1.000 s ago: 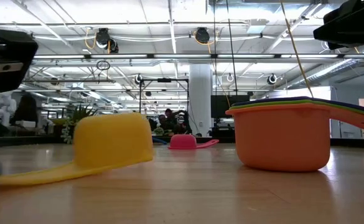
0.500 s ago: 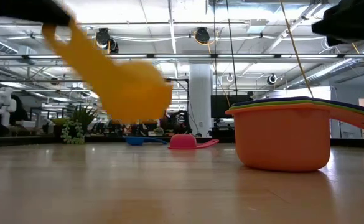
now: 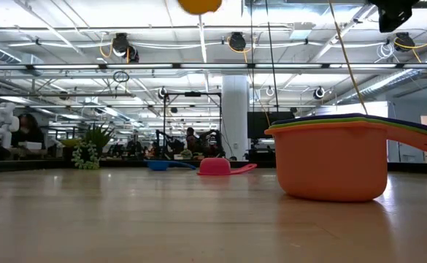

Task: Nest measuring cups in basket
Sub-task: Stack the yellow measuring cup on top of the dark blue measuring cup

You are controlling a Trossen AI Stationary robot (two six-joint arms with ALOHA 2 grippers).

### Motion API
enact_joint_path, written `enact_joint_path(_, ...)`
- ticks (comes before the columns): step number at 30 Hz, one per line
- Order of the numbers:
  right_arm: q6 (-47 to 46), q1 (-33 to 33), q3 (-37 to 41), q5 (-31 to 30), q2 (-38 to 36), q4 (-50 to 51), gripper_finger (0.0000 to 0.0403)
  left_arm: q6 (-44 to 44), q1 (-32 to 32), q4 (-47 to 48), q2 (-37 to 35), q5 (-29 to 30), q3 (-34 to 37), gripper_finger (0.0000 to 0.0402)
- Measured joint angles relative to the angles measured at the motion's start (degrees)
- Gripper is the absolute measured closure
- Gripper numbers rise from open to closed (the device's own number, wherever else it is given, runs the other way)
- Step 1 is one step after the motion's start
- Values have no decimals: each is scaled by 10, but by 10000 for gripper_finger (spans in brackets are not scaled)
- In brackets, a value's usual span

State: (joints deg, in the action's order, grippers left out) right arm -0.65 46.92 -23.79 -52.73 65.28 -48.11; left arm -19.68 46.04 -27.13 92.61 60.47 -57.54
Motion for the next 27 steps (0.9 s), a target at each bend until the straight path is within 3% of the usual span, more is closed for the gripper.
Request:
enact_joint_path(11,-94,-5,0,10,0,-74,268,-161,-77,-179,0,-89,0,398)
enact_joint_path(18,-179,-28,0,47,39,-165,267,-155,-114,-212,1,-175,0,398)
enact_joint_path(27,-197,-75,0,54,122,-325,233,-228,-131,-419,87,-282,-1,398)
